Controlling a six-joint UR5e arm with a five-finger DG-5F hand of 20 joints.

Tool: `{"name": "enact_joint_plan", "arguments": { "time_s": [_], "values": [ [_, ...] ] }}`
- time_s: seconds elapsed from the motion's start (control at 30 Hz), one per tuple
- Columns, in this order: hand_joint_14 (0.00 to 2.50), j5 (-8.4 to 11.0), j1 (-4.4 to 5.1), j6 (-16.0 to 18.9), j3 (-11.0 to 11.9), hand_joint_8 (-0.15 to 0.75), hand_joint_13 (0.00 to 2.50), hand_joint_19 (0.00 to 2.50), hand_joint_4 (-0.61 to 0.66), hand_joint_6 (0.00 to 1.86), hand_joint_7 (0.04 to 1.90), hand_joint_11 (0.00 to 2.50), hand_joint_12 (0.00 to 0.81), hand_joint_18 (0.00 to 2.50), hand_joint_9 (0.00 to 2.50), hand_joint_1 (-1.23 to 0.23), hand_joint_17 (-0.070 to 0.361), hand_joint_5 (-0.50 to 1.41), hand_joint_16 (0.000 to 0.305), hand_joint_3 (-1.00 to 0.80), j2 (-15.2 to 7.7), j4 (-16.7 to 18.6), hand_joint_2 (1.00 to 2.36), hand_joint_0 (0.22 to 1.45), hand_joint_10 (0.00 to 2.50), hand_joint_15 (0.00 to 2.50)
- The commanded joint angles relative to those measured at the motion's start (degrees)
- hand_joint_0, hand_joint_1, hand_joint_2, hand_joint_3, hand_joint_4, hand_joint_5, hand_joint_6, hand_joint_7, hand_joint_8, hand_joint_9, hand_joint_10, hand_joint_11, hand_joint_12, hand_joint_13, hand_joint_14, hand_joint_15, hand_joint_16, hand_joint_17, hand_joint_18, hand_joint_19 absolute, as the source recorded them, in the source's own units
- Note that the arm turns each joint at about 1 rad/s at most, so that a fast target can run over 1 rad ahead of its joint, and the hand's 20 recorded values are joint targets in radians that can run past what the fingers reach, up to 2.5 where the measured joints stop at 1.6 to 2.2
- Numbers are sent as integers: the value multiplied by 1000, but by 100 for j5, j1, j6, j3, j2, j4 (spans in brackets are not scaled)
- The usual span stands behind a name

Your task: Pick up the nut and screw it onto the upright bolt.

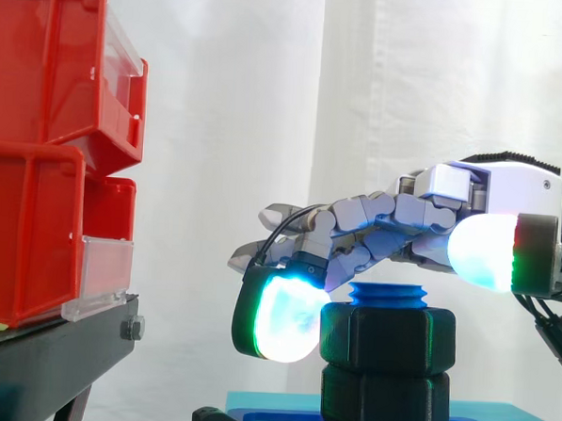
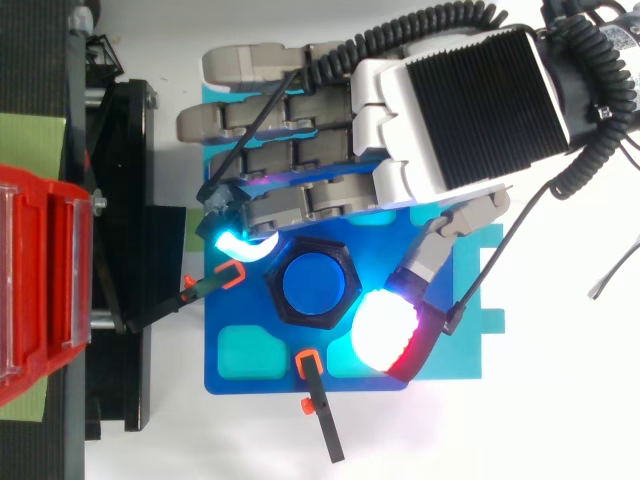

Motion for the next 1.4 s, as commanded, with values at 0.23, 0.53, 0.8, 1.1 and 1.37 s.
{"name": "enact_joint_plan", "arguments": {
  "time_s": [0.23, 0.53, 0.8, 1.1, 1.37],
  "values": [
    [0, 0, 1, 0, -6, 256, 289, 0, 331, 504, 916, 0, 340, 0, 630, -64, 103, -47, 46, -500, -1, -114, 1000, 390, 0, 0],
    [0, -9, 18, 0, -252, 252, 296, 0, 324, 504, 915, 0, 333, 0, 632, -66, 99, -47, 44, -500, -1, 18, 1000, 404, 0, 0],
    [0, -9, 18, 0, -252, 256, 305, 0, 307, 504, 1009, 0, 330, 0, 638, -78, 97, -34, 43, -500, -1, 115, 1000, 408, 0, 0],
    [0, 0, 18, 0, -252, 264, 328, 0, 216, 504, 1272, 0, 322, 0, 668, -172, 91, -11, 40, -500, -1, 115, 1000, 424, 0, 0],
    [0, 0, 18, 0, -252, 265, 337, 0, 187, 502, 1393, 0, 321, 0, 675, -154, 90, 1, 40, -500, -1, 115, 1000, 426, 0, 0]
  ]
}}
